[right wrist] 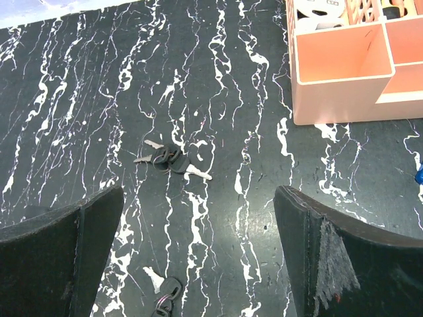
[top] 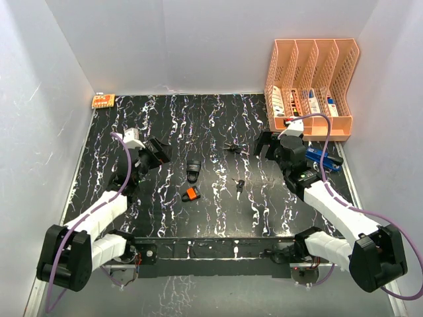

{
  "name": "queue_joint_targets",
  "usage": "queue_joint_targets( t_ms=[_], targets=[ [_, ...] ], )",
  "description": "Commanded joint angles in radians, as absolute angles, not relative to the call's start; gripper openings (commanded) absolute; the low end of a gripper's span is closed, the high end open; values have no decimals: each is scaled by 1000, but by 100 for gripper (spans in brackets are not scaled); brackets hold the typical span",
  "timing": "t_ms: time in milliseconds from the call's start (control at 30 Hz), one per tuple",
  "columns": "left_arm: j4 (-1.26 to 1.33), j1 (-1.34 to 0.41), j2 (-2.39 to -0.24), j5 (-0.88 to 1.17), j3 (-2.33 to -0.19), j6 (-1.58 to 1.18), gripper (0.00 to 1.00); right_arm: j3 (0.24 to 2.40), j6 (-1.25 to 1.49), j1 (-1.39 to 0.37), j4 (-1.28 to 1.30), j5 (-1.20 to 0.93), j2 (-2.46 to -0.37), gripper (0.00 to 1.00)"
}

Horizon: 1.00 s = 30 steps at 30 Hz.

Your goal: Unlock with the key

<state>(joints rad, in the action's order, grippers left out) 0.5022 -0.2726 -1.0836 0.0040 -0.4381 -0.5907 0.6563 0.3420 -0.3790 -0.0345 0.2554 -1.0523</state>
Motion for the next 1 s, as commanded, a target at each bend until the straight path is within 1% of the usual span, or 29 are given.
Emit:
queue_joint_targets(
  t_ms=[0, 133, 433, 600, 733, 967],
  targets=[
    [549, -278, -1038, -7, -420, -597, 99, 652, 331, -383, -103, 253, -1023, 98],
    [574, -278, -1014, -4, -407, -599, 98, 653, 328, -384, -108, 255, -1021, 98],
    [527, -278, -1004, -16, -411, -600, 99, 660, 309, -384, -71, 251, -1013, 98],
    [441, -278, -1003, -29, -440, -587, 98, 655, 314, -384, -69, 237, -1005, 98],
    [389, -278, -1025, -18, -475, -563, 98, 675, 324, -384, -63, 198, -1041, 98],
    [405, -278, -1064, 12, -484, -553, 98, 699, 312, -384, -41, 147, -1100, 98]
  ],
)
